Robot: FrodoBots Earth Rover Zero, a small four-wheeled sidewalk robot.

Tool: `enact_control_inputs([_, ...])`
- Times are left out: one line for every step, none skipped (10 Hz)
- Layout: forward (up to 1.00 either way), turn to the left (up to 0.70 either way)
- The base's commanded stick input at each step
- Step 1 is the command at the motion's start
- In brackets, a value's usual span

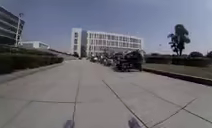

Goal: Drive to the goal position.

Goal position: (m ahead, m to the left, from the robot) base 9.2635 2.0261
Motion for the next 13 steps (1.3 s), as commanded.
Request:
enact_control_inputs([0.70, 0.07])
enact_control_inputs([0.70, 0.00])
enact_control_inputs([0.70, 0.00])
enact_control_inputs([0.70, 0.00])
enact_control_inputs([0.70, 0.00])
enact_control_inputs([0.70, 0.00])
enact_control_inputs([0.70, 0.00])
enact_control_inputs([0.70, 0.00])
enact_control_inputs([0.70, 0.00])
enact_control_inputs([0.70, 0.00])
enact_control_inputs([0.70, 0.00])
enact_control_inputs([0.70, 0.00])
enact_control_inputs([0.70, 0.00])
